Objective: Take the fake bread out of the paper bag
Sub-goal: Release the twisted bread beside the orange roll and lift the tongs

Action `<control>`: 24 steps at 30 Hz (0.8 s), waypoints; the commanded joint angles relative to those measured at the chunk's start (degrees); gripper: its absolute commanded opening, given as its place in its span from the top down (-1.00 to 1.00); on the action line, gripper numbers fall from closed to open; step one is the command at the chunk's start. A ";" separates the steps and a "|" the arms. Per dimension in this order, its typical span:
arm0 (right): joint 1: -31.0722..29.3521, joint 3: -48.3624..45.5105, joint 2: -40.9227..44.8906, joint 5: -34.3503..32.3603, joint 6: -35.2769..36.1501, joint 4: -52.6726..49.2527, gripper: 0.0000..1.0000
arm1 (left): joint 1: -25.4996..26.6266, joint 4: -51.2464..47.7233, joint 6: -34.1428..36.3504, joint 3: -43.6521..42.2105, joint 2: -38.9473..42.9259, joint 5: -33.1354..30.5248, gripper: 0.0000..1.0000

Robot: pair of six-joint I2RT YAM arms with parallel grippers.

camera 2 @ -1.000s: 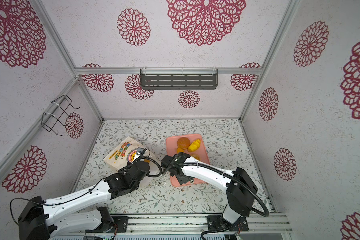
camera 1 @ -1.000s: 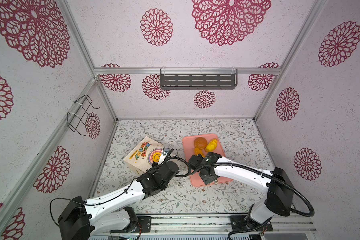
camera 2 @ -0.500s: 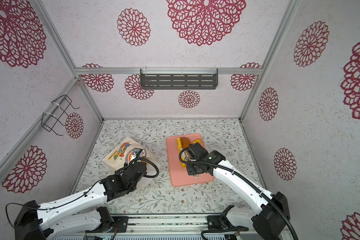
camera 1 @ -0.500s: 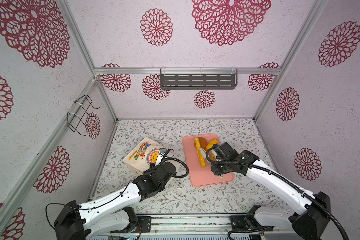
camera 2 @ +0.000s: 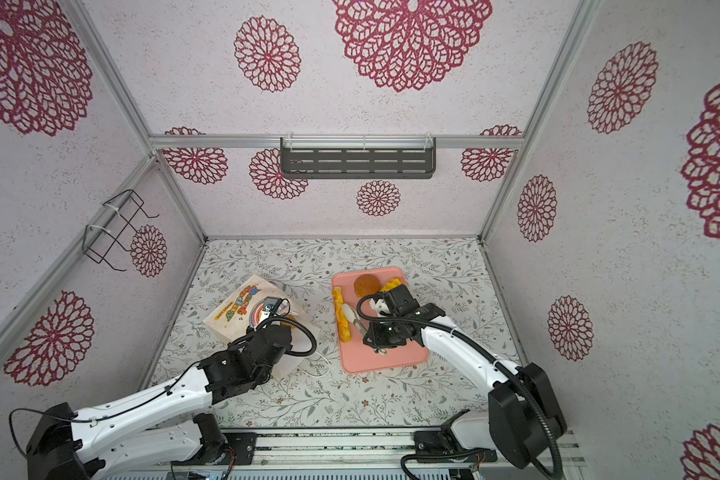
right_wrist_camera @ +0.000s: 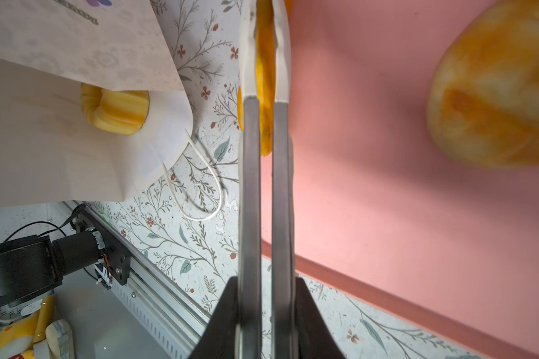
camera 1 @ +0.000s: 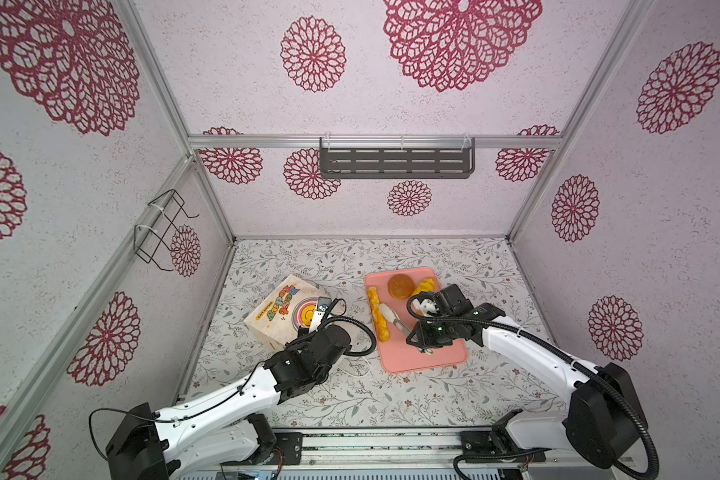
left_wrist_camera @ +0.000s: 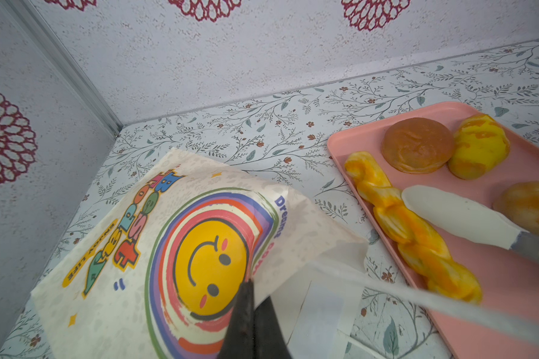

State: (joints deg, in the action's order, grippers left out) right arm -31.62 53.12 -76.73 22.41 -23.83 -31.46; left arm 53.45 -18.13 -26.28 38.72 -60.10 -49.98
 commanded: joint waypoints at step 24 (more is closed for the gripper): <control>4.81 -0.11 6.99 -6.14 3.81 -5.82 0.39 | -0.69 -2.16 0.18 0.70 0.22 -0.09 1.00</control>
State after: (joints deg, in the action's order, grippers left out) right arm -27.14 51.29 -72.82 16.25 -21.04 -35.70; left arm 53.45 -18.96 -26.17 38.74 -60.49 -49.95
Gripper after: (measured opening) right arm 0.306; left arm 0.045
